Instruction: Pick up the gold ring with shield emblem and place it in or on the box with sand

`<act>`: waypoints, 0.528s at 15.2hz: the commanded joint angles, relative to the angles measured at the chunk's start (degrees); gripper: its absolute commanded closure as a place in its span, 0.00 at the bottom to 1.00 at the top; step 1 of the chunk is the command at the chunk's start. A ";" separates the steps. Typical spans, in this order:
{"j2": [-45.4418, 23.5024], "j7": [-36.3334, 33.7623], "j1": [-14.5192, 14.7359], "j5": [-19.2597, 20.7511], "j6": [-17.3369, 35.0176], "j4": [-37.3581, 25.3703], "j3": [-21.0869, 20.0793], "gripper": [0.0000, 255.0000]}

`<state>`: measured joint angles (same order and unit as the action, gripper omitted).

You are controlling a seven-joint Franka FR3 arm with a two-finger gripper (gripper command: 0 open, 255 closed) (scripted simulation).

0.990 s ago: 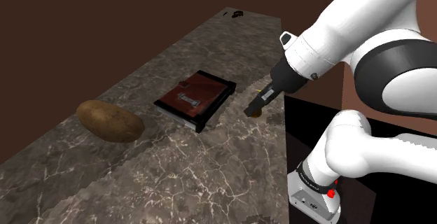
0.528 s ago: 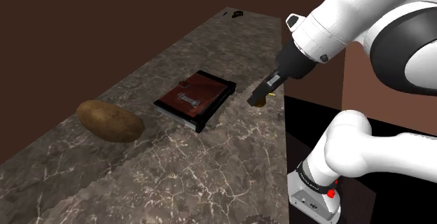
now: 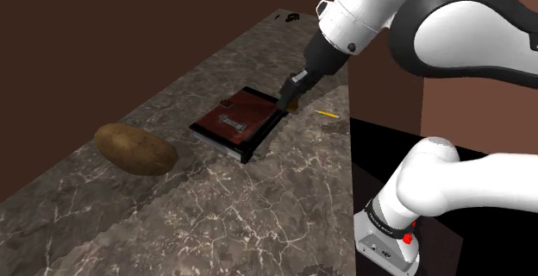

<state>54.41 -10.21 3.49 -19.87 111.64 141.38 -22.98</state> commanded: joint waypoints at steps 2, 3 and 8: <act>-7.38 0.95 -2.55 0.72 3.89 -3.64 -1.03 1.00; -9.73 1.14 -3.37 1.07 4.93 -4.99 -1.40 1.00; -21.45 1.30 -7.54 3.62 9.06 -12.70 -3.71 1.00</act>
<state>36.00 -8.87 -3.04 -16.91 119.31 130.40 -25.96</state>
